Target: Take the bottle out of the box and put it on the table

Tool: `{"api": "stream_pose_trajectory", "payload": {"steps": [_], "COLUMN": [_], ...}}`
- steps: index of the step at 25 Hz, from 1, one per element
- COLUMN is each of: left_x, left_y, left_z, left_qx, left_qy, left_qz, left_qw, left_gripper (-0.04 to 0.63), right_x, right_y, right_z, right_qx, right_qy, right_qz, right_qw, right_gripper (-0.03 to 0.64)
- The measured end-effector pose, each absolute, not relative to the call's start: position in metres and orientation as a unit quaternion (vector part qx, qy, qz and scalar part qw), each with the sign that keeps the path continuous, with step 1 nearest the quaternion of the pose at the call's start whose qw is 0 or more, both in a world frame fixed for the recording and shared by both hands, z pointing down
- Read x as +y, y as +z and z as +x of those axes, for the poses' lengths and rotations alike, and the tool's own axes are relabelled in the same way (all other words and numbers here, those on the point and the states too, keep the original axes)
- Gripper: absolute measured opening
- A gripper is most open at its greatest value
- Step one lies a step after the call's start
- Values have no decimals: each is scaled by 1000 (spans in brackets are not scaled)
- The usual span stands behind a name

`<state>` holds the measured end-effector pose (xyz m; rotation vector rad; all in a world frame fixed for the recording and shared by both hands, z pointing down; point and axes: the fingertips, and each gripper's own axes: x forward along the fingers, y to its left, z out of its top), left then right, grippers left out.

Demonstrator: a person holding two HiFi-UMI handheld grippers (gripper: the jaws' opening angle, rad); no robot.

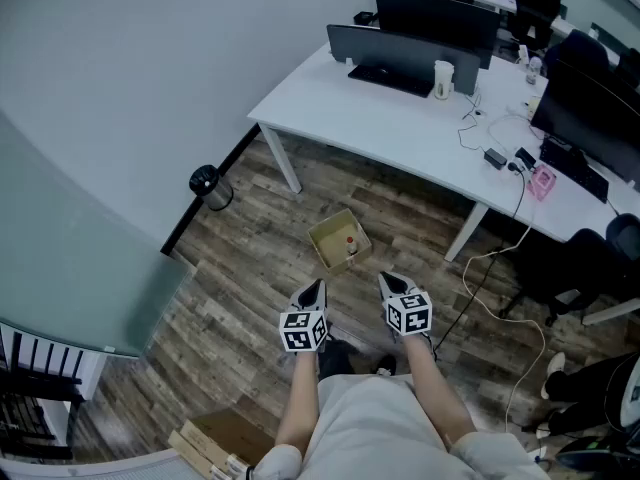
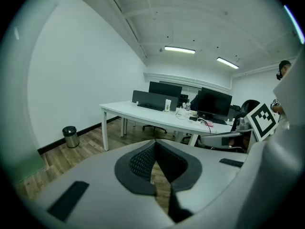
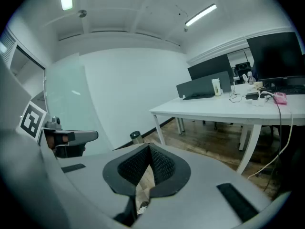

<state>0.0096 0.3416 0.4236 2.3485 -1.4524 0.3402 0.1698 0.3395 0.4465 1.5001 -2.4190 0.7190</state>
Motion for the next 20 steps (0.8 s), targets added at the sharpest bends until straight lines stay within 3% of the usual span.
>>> {"api": "stream_pose_trajectory", "payload": {"steps": [9,16,20], "left_x": [344,318,285], "left_y": [411,425,436], "left_z": [-5,-20,-25], "left_qx": [-522,-523,-520], "left_qy": [117,121,121], "left_qz": [829,825,823], "left_qw": [162,179,195], "left_gripper": [14,14,14], "right_x": [336,304,287], "right_y": [449,441,451], "right_z": [177,180,184], "right_qx": [-813,-809,-801], "right_qy": [243,275,279], "right_qz": [519,520,529], "right_qw": [96,11,10], "right_gripper": [38,39,40]}}
